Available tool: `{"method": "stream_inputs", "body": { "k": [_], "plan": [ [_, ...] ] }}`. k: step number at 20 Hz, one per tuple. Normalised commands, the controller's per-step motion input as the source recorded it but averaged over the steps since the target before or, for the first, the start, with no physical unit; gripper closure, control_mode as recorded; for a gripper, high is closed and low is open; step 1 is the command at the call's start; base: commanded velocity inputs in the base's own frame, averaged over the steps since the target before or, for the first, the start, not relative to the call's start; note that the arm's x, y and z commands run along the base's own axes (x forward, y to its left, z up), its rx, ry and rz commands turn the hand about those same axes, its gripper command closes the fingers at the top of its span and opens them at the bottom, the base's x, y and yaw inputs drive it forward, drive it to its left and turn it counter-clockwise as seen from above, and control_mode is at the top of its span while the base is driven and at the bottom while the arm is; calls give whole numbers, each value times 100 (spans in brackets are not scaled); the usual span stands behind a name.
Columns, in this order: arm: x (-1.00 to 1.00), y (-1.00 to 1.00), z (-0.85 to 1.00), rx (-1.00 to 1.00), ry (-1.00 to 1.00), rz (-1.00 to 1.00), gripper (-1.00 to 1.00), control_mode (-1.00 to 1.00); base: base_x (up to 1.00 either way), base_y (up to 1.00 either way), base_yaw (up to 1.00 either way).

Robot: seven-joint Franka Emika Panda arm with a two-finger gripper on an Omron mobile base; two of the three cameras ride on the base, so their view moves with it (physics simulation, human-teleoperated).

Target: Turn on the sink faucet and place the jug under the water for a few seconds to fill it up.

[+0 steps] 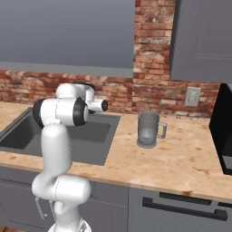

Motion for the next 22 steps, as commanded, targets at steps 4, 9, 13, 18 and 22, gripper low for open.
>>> {"method": "stream_inputs", "body": {
  "k": [4,9,13,18,22],
  "plan": [
    [23,0,-14,0,-8,7,-100,-100,0,0,0],
    [28,0,-1,0,-5,5,-100,-100,0,0,0],
    [32,1,0,0,-2,7,-100,-100,0,0,0],
    [34,2,-2,0,-1,7,-100,-100,0,0,0],
    [26,11,-12,0,0,7,-100,-100,0,0,0]
  ]
}}
